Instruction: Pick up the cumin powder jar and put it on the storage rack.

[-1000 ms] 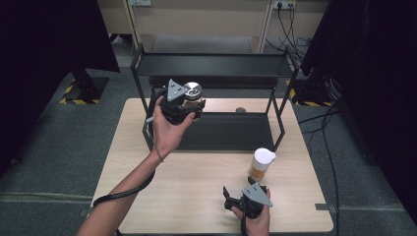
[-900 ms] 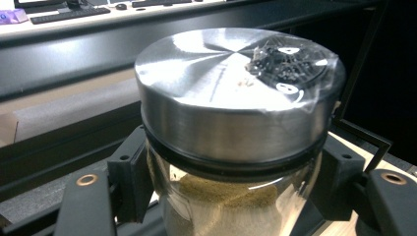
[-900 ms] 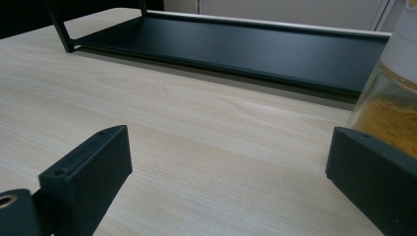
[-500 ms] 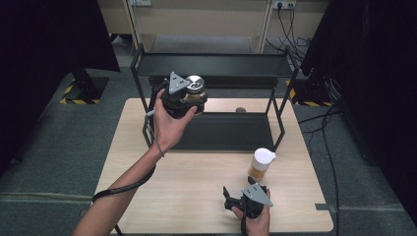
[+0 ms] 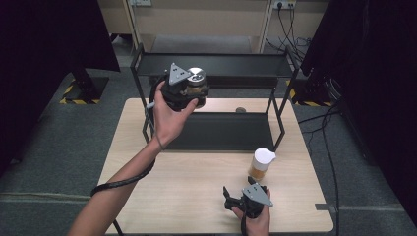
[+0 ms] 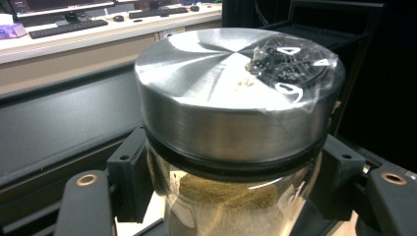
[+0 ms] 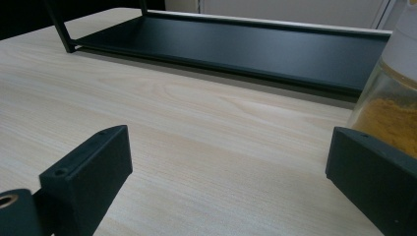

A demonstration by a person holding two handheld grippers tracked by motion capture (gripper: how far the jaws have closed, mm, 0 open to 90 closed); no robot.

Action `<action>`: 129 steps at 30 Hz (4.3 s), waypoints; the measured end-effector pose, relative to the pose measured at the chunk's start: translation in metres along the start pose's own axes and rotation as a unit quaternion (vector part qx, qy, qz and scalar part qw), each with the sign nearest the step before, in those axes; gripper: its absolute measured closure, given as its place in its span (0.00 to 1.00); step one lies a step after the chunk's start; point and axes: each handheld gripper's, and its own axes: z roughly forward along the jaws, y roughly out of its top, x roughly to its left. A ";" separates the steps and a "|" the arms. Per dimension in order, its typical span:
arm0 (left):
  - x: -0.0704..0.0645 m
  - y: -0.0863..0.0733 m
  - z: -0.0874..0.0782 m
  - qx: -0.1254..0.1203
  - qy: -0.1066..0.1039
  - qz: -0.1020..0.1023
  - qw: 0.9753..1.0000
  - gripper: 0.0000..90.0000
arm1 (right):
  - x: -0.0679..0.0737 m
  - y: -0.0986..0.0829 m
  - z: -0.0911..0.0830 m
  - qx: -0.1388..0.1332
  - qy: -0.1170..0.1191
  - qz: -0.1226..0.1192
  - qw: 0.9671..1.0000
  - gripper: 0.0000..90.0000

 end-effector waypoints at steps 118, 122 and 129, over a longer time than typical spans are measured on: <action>0.034 0.057 0.093 -0.011 0.060 -0.029 0.998 0.29 | -0.002 0.002 0.001 0.005 0.006 0.000 1.000 0.04; 0.029 0.055 0.092 -0.013 0.076 -0.036 0.996 0.16 | -0.002 0.001 0.001 0.004 0.005 0.000 1.000 0.05; 0.022 0.047 0.084 -0.029 0.086 -0.028 0.995 0.02 | -0.002 0.002 0.001 0.004 0.005 0.000 1.000 0.05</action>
